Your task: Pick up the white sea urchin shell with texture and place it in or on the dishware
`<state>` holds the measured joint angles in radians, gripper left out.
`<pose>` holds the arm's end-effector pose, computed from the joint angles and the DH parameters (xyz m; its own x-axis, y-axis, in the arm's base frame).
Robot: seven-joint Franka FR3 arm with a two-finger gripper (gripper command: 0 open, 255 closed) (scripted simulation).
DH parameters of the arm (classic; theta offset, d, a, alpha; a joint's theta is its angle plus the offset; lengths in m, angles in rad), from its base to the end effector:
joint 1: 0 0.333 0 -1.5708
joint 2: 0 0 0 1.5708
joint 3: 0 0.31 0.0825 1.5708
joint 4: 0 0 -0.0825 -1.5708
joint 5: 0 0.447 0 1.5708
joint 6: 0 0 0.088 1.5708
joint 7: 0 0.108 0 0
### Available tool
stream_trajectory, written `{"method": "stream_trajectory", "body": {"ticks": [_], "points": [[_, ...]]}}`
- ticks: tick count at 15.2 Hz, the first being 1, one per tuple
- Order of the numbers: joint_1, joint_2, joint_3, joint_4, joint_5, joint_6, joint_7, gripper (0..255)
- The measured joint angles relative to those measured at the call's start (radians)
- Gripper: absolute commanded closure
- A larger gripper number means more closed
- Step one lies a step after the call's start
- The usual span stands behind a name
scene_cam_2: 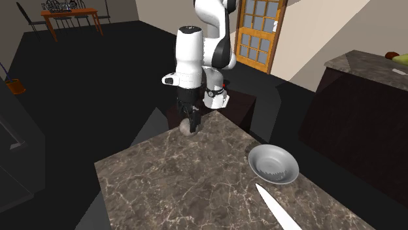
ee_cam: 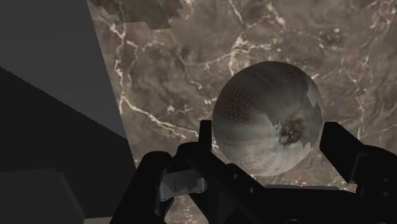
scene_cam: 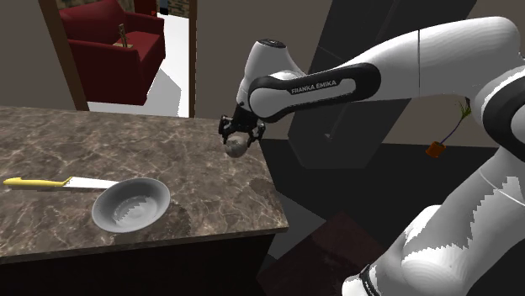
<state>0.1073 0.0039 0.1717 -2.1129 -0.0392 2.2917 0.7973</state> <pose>0.5905 0.1682 0.3901 0.8671 -0.4766 0.1448 -0.4661 -0.8789 -0.1013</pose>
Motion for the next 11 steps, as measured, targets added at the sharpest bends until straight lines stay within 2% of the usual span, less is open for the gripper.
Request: {"method": "stream_trajectory", "body": {"ticks": [9,11], "points": [[0.000,-0.037,0.000,0.078,0.011,-0.115,-0.009,255],[0.015,-0.036,0.016,0.090,0.005,-0.126,0.024,255]]}}
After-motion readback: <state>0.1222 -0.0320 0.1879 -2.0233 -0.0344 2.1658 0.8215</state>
